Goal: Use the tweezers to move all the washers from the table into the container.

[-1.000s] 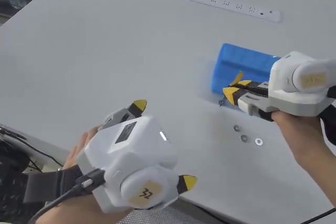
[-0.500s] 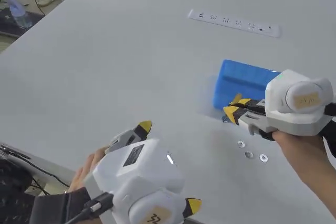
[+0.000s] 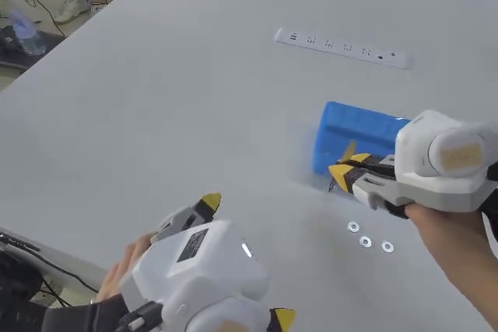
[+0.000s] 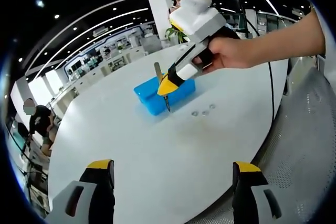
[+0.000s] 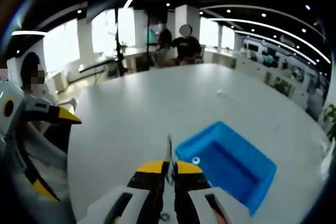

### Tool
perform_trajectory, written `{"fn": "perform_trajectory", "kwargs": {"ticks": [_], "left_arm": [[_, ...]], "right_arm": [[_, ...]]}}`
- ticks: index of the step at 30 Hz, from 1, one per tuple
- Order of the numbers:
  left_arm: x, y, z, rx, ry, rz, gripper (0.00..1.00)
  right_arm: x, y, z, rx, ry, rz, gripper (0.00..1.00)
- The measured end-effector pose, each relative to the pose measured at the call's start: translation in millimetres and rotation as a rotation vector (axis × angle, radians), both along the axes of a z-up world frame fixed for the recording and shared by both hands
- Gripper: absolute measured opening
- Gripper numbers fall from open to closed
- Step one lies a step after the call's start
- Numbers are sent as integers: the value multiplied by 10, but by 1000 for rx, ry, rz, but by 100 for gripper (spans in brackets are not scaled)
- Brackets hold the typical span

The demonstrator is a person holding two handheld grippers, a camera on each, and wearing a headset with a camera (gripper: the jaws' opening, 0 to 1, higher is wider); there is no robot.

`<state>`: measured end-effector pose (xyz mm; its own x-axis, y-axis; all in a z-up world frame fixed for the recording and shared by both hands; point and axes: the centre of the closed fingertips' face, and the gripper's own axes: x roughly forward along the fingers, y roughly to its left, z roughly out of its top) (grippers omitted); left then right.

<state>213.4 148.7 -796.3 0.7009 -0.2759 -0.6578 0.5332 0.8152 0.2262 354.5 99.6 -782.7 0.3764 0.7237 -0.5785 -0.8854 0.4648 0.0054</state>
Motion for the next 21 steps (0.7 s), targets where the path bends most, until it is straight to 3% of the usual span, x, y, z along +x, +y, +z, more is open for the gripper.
{"fn": "perform_trajectory", "kwargs": {"ticks": [6,12,15,21], "left_arm": [[2,6,5,2,-3,1,96],[1,4,6,3,-5,-1,96],[4,7,9,-1,-5,2,96],[3,5,-2,5,-2,-1,96]], "right_arm": [[13,39,406,75,-45,-14,2],[69,98,746,112,-108,-9,2],[104,122,819,113,-132,-5,2],[212,98,774,93,-147,-31,2]]}}
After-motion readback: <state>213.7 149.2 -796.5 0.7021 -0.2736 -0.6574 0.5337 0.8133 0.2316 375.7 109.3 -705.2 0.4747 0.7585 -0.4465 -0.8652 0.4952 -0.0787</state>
